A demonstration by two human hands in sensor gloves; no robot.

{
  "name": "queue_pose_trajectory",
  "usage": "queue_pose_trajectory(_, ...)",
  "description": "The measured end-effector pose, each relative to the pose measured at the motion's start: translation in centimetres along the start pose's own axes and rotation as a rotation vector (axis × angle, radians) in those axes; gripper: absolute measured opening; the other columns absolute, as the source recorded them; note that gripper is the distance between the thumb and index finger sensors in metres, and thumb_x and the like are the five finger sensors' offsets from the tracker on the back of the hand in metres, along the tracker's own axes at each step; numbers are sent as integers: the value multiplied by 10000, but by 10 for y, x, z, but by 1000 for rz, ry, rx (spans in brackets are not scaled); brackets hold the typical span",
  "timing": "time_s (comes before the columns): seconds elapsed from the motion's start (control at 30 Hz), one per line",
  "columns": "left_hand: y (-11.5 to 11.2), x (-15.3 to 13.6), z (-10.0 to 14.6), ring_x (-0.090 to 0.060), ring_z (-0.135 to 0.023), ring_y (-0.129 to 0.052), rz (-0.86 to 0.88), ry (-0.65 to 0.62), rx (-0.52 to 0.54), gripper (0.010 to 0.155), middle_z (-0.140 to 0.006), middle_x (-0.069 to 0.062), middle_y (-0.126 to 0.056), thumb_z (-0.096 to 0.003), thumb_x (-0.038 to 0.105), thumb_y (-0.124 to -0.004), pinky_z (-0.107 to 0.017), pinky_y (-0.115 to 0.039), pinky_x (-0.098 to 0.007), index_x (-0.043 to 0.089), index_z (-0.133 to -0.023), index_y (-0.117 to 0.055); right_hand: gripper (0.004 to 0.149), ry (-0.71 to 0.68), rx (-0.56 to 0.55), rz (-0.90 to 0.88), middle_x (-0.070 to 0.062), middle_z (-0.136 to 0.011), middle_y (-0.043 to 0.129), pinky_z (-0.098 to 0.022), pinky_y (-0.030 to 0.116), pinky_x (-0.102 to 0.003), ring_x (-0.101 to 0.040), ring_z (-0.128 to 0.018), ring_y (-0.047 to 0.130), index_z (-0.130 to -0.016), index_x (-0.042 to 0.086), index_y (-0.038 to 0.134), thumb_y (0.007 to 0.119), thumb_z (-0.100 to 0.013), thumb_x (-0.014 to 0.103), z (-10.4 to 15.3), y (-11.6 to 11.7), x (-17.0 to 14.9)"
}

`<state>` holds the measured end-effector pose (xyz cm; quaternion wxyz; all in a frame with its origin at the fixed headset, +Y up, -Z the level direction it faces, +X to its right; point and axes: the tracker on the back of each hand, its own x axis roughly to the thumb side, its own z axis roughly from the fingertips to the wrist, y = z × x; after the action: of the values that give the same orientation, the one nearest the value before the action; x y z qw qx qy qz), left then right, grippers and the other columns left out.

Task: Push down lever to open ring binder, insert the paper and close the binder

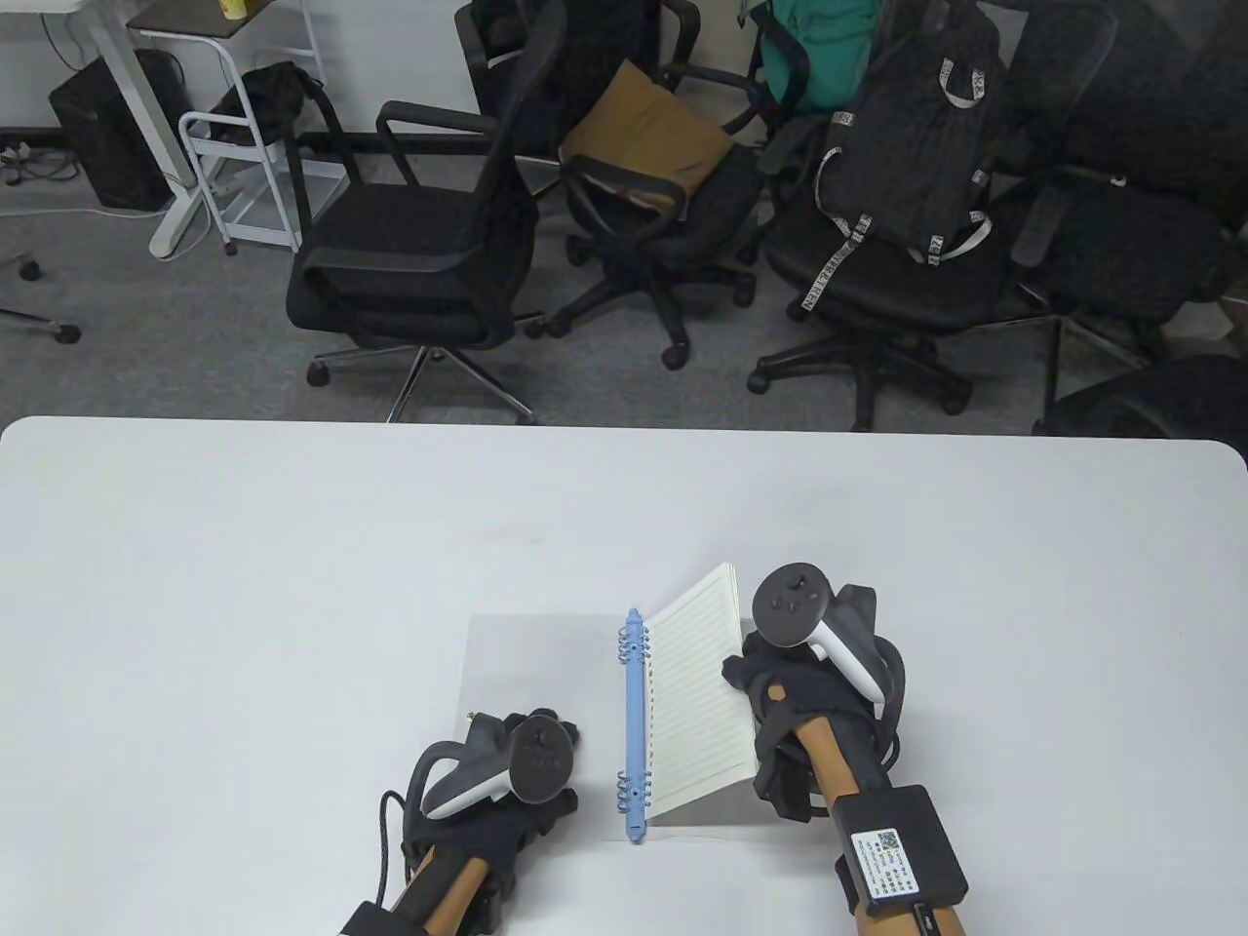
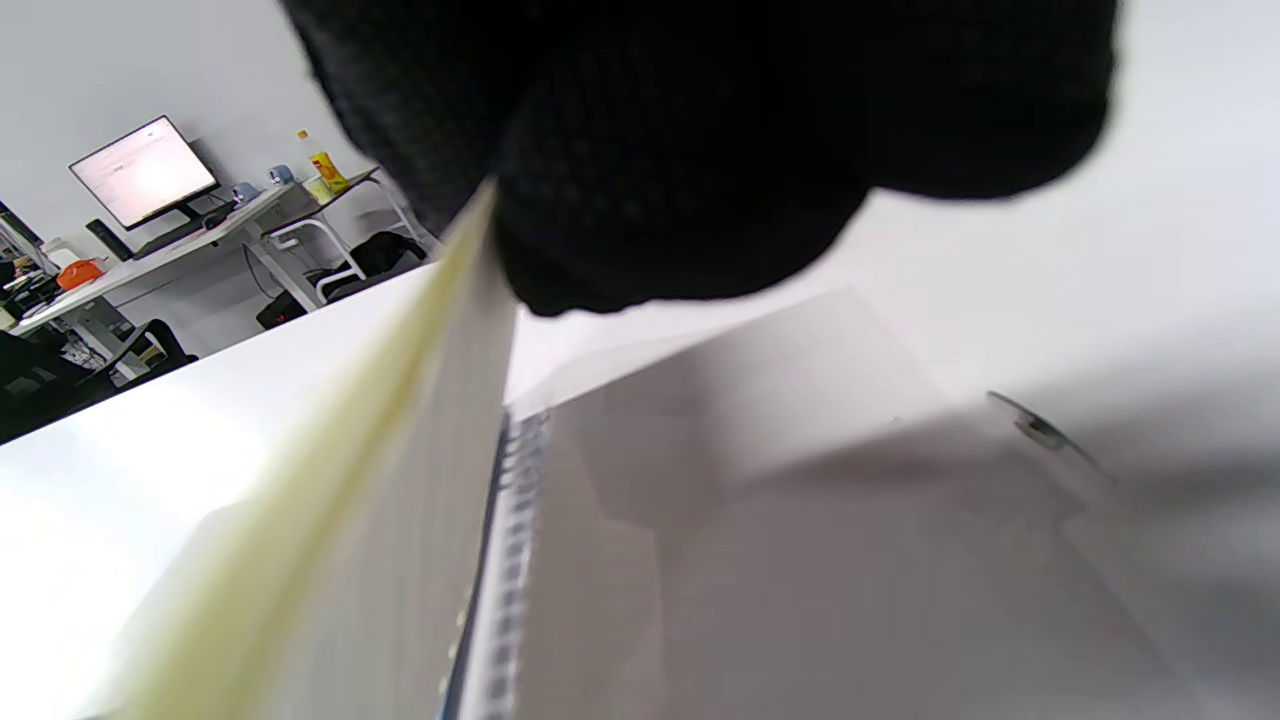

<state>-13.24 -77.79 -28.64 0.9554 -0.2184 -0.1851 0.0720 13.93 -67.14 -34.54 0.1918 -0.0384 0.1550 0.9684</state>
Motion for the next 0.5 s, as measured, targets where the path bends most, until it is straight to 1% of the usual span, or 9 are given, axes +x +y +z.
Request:
queue_pose_trajectory(0.23, 0, 0, 0, -457, -1109, -563, 1, 0, 0, 696, -1245, -175, -507, -634, 396, -817, -770, -551, -629, 146, -1227, -550, 358, 6, 11, -28, -148, -498, 974, -277, 877, -358, -189, -311, 968, -759, 8, 883, 810, -564, 299, -3, 5, -9)
queue_pose_trajectory(0.5, 0, 0, 0, -459, -1110, -559, 2, 0, 0, 697, -1246, -174, -505, -634, 395, -817, -770, -549, -629, 145, -1228, -550, 357, 14, 41, -140, -149, -504, 974, -284, 876, -361, -193, -319, 968, -764, 12, 882, 809, -564, 298, -10, 13, -31)
